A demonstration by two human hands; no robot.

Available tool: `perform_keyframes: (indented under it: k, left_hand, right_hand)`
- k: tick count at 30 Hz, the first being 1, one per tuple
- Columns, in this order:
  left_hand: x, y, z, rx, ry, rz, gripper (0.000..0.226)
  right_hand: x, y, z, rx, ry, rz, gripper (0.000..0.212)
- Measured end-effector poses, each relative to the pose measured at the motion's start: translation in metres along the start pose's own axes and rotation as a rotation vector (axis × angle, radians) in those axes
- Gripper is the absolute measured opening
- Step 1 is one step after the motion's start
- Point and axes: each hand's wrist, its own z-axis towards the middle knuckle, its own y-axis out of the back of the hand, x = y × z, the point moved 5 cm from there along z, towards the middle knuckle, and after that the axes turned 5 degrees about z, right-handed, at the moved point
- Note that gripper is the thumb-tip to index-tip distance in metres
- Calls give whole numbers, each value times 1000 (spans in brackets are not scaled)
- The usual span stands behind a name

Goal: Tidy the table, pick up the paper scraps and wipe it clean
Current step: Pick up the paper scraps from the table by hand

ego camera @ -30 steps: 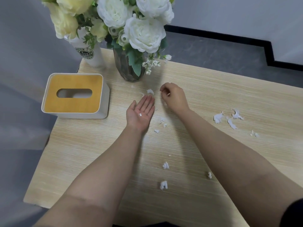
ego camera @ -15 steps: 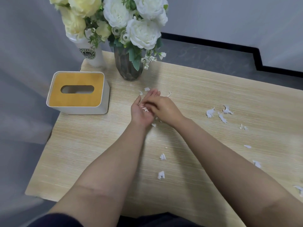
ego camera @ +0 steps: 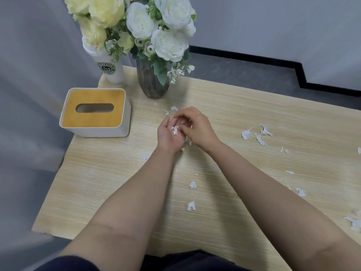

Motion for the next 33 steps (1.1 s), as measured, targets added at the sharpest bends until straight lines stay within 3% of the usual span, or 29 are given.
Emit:
perform_keyframes:
  k: [7, 12, 17, 23, 29, 33]
  left_hand:
    - [-5, 3, 3, -18, 1, 13, 39]
    - [-11, 13, 6, -58, -6, 38, 38]
    - [-21, 28, 8, -122, -43, 12, 37]
    - [-33, 41, 9, -166, -53, 26, 37]
    - [-36, 51, 10, -160, -41, 29, 38]
    - [-36, 52, 9, -159, -37, 23, 39]
  right_hand:
    - [-19, 22, 4, -195, -98, 179, 23]
    - [-66, 35, 16, -303, -278, 93, 17]
    - [-107, 34, 24, -262, -435, -115, 23]
    - [-120, 23, 43, -142, -401, -326, 36]
    - [-122, 19, 55, -64, -322, -505, 19]
    - [-118, 21, 51, -104, -329, -403, 14]
